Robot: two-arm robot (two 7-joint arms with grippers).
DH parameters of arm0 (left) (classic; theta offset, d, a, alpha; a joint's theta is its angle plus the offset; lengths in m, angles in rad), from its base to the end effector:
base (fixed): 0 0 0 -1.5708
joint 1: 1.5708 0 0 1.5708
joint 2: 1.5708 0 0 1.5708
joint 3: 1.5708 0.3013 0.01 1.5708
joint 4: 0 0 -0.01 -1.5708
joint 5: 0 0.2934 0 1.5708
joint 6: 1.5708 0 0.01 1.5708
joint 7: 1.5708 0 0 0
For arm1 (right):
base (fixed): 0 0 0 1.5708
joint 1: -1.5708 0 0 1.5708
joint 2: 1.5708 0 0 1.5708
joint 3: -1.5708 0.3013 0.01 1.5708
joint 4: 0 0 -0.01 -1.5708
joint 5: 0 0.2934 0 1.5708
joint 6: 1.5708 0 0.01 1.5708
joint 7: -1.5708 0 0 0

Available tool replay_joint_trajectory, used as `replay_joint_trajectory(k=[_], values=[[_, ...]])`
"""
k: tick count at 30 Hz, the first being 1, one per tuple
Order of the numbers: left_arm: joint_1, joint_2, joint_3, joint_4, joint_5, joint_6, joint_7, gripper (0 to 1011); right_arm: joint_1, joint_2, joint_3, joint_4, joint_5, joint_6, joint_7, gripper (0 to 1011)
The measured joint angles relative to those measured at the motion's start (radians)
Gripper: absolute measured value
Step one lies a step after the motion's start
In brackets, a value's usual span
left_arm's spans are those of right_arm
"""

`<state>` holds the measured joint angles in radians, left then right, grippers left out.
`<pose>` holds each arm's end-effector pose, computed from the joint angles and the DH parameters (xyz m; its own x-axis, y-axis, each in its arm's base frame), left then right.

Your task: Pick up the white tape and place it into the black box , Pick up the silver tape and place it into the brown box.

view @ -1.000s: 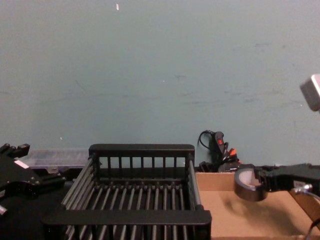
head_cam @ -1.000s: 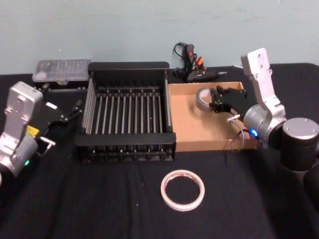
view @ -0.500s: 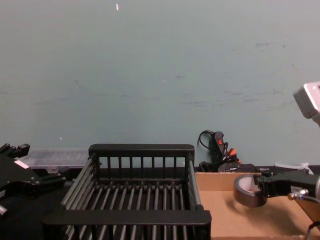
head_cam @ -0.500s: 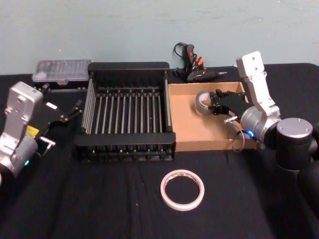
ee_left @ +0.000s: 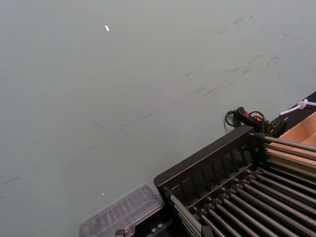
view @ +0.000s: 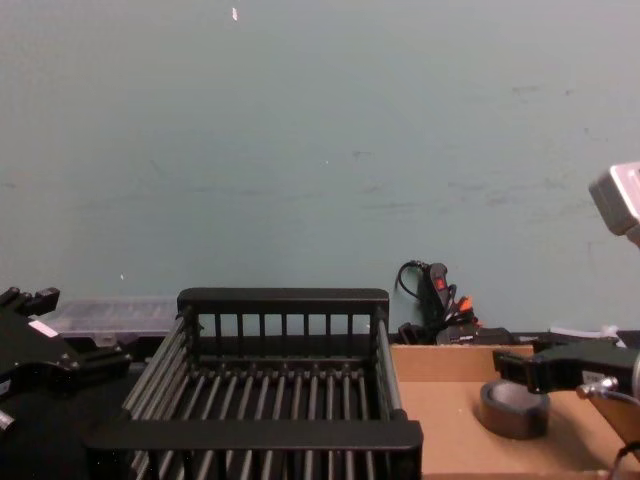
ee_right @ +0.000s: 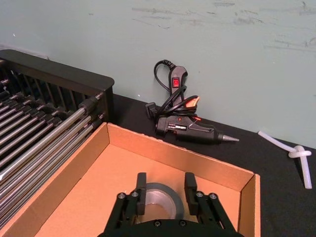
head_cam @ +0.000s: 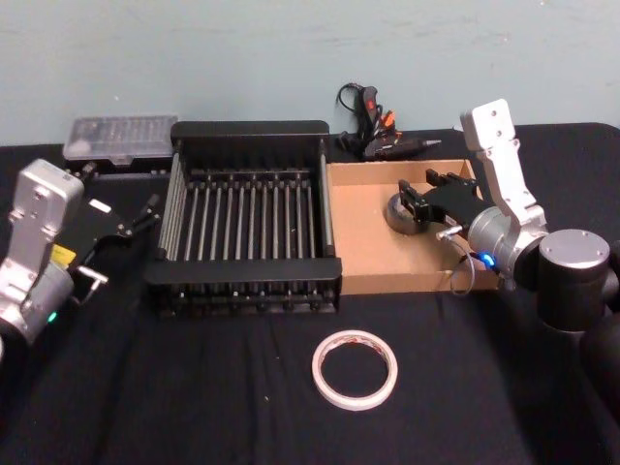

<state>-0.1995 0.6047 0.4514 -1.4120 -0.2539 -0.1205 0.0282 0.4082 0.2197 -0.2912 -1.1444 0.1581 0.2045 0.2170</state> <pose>0.3454 0.0932 -0.3084 0.2924 0.8802 0.3737 -0.9552 0.2874 0.0704 0.4236 -0.0163 -0.3014 0.3761 -0.9222 0.0895 0.8928 0.3348 -0.3014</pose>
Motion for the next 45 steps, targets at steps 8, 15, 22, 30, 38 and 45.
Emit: replay_joint_trajectory(k=[8,15,22,30,38,45], values=[[0.000,0.000,0.000,0.000,0.000,0.000,0.000,1001,-0.001,0.001,0.000,-0.001,0.001,0.000,0.001,722],[0.000,0.000,0.000,0.000,0.000,0.000,0.000,1001,-0.001,0.001,0.000,-0.002,0.002,0.000,0.002,913],[0.000,0.000,0.000,0.000,0.000,0.000,0.000,1001,-0.002,0.001,0.000,-0.003,0.002,0.000,0.002,1002],[0.000,0.000,0.000,0.000,0.000,0.000,0.000,1001,-0.002,0.001,0.000,-0.003,0.002,0.000,0.002,1002],[0.000,0.000,0.000,0.000,0.000,0.000,0.000,1001,-0.008,0.000,0.010,-0.012,0.002,-0.001,0.008,1002],[0.000,0.000,0.000,0.000,0.000,0.000,0.000,1001,-0.047,0.010,0.036,-0.085,0.007,0.005,0.026,1002]])
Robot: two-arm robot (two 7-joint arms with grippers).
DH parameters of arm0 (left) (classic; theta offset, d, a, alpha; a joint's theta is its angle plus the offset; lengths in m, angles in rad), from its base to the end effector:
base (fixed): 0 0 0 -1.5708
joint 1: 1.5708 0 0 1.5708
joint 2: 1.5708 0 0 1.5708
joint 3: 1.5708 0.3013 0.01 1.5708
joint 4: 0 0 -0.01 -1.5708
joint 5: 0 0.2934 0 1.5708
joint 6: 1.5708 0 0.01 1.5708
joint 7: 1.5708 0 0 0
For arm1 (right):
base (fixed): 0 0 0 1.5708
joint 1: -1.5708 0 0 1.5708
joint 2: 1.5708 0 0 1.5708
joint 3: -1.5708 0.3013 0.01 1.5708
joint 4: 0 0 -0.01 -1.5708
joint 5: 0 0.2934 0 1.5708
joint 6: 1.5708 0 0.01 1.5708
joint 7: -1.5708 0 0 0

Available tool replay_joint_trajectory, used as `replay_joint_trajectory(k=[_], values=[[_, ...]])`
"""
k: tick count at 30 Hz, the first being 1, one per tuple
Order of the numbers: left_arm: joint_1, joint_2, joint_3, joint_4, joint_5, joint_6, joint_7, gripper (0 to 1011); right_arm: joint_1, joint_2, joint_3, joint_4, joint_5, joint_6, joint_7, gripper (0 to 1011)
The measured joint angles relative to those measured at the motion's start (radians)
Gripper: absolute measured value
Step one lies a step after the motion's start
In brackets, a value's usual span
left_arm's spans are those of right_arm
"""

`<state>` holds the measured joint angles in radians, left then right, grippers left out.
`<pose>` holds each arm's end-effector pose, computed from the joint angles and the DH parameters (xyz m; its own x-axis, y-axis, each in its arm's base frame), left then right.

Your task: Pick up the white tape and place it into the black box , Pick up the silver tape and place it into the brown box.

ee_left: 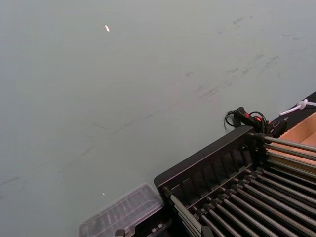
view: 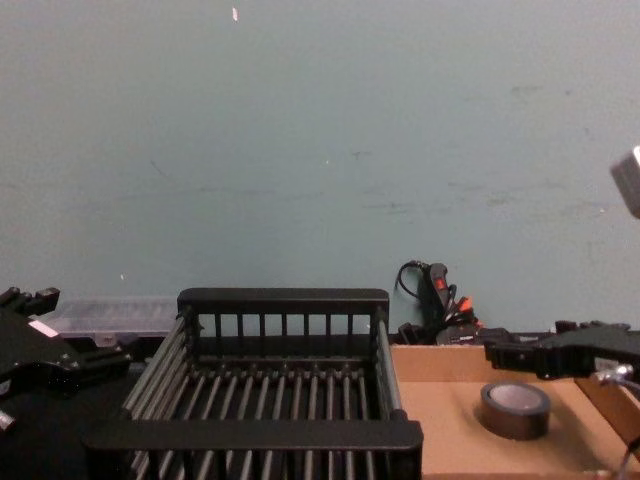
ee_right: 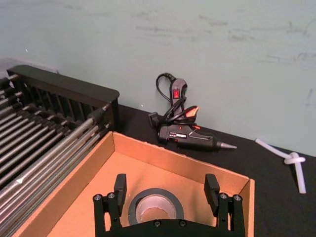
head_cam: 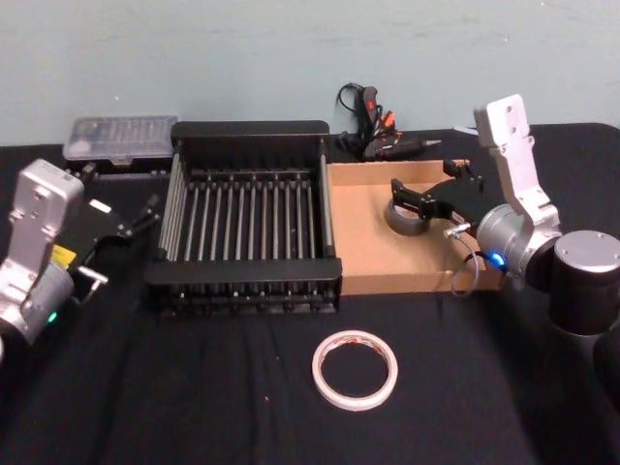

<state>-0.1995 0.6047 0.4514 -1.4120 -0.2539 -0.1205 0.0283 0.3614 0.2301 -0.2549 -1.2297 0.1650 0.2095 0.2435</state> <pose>0.3454 0.0932 -0.3084 0.2923 0.8803 0.3738 -0.9553 0.2873 0.0703 0.4125 -0.0225 -0.2931 0.3857 -0.9197 0.0734 0.8969 0.3551 -0.2636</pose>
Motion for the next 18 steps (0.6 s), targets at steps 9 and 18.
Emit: replay_joint_trajectory(k=[9,18], values=[[0.000,0.000,0.000,0.000,0.000,0.000,0.000,1001,-0.074,0.040,0.014,-0.120,0.016,0.022,0.041,1002],[0.000,0.000,0.000,0.000,0.000,0.000,0.000,1001,-0.173,0.103,0.017,-0.257,0.050,0.038,0.088,1002]])
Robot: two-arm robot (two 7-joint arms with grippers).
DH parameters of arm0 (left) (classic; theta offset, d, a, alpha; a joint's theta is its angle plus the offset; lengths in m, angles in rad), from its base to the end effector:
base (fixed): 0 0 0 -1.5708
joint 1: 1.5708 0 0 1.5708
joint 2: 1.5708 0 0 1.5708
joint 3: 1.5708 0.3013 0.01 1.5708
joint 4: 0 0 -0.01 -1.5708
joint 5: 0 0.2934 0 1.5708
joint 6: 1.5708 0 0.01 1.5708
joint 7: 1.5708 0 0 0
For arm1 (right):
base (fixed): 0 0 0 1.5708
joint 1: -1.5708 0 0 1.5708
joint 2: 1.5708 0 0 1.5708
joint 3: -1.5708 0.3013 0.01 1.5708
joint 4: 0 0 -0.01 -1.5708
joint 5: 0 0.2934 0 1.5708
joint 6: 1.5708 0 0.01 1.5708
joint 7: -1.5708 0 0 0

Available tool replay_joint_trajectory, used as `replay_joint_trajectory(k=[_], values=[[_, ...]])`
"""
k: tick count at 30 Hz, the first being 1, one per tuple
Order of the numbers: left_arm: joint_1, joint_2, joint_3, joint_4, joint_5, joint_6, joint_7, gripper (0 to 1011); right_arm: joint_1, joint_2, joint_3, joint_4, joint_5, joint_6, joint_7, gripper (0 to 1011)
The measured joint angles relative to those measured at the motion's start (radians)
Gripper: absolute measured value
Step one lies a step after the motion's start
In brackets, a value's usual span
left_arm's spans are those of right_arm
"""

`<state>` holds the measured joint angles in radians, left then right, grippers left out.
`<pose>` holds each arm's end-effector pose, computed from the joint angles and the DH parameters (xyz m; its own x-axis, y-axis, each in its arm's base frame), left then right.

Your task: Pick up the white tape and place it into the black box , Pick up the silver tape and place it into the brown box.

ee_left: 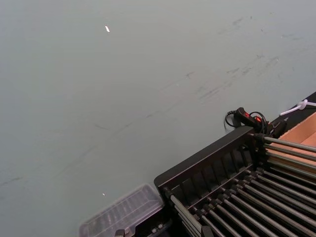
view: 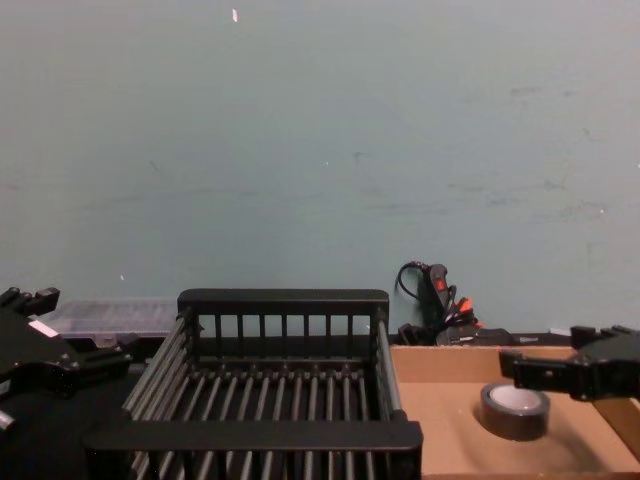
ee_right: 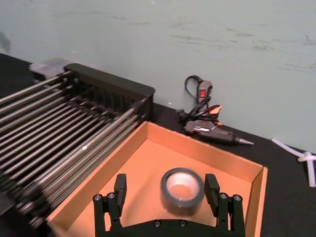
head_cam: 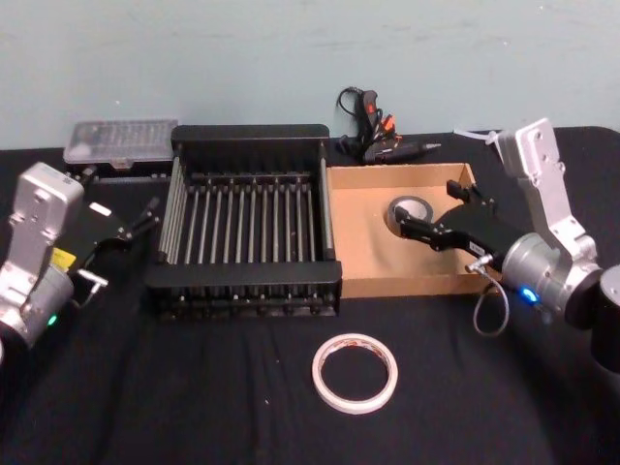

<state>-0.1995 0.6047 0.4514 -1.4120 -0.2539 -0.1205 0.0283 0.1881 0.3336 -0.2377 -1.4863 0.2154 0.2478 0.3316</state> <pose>0.3454 0.0932 -0.3084 0.2923 0.8803 0.3738 -0.9553 0.2873 0.0703 0.3612 -0.0414 -0.2821 0.4917 -0.8679 0.0704 0.8505 0.4613 -0.2527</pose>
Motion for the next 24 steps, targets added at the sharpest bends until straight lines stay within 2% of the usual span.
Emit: replay_joint_trajectory(k=[13,24], values=[[0.000,0.000,0.000,0.000,0.000,0.000,0.000,1001,-0.130,0.082,-0.012,-0.132,0.047,-0.001,0.035,1002],[0.000,0.000,0.000,0.000,0.000,0.000,0.000,1001,-0.212,0.125,-0.042,-0.180,0.048,-0.044,0.037,1003]])
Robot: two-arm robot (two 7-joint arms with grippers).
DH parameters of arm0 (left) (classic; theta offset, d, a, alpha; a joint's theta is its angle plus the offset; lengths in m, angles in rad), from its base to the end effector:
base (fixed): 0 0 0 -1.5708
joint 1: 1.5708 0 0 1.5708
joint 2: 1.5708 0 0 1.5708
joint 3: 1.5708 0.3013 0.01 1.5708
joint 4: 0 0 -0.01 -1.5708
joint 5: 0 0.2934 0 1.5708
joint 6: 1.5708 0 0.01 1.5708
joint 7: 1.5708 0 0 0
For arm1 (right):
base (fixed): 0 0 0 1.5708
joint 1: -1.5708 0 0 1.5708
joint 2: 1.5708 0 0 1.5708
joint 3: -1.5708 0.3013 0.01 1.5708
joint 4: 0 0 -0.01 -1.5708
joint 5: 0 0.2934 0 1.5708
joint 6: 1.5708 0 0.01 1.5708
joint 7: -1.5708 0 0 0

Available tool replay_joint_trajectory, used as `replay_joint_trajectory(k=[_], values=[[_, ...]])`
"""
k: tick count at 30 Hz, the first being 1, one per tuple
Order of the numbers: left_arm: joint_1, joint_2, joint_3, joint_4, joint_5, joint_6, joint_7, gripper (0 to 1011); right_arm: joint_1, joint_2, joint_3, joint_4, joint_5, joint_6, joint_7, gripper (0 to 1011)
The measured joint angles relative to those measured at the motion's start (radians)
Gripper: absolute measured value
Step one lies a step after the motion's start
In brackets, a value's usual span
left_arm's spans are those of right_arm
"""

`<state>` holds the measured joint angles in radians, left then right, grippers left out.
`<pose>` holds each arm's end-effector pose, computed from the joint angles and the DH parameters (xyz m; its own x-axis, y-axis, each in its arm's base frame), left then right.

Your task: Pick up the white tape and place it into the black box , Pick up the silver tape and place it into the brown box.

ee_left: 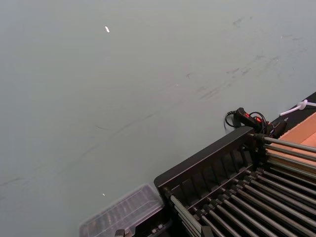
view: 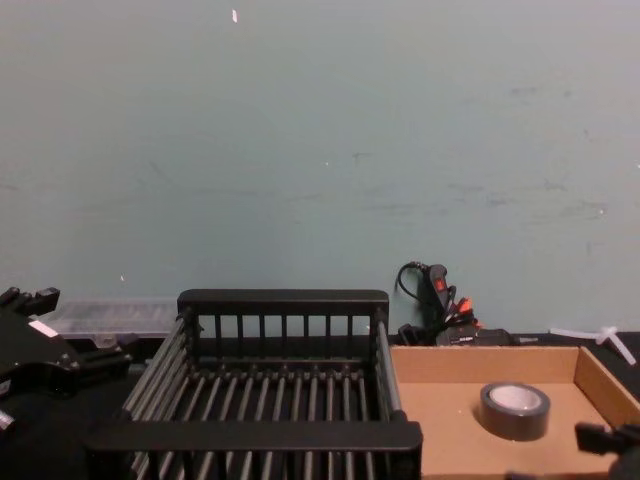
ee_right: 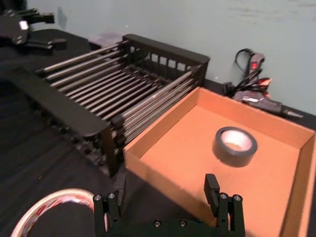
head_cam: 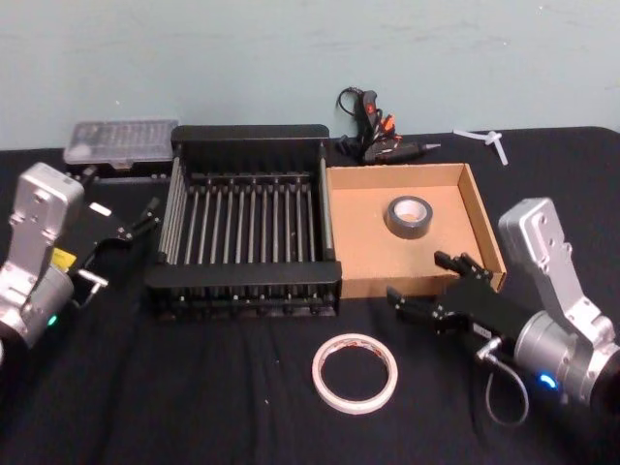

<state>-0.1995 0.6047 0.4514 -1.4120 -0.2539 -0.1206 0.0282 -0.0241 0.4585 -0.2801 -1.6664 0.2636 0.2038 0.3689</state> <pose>0.3454 0.0932 -0.3084 0.2924 0.8802 0.3737 -0.9552 0.2874 0.0703 0.2934 -0.0478 -0.3006 0.6120 -0.7883 0.0639 0.7651 0.5696 -0.3004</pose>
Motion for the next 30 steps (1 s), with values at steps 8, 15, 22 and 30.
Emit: replay_joint_trajectory(k=[8,15,22,30], values=[[0.000,0.000,0.000,0.000,0.000,0.000,0.000,1001,-0.038,0.019,-0.026,-0.013,-0.001,-0.022,0.019,1002],[0.000,0.000,0.000,0.000,0.000,0.000,0.000,1001,-0.049,0.027,-0.052,-0.014,-0.001,-0.028,0.032,1002],[0.000,0.000,0.000,0.000,0.000,0.000,0.000,1001,-0.047,0.027,-0.076,-0.003,-0.008,-0.028,0.033,1002],[0.000,0.000,0.000,0.000,0.000,0.000,0.000,1001,-0.038,0.019,-0.098,0.023,-0.037,-0.041,0.023,1002]])
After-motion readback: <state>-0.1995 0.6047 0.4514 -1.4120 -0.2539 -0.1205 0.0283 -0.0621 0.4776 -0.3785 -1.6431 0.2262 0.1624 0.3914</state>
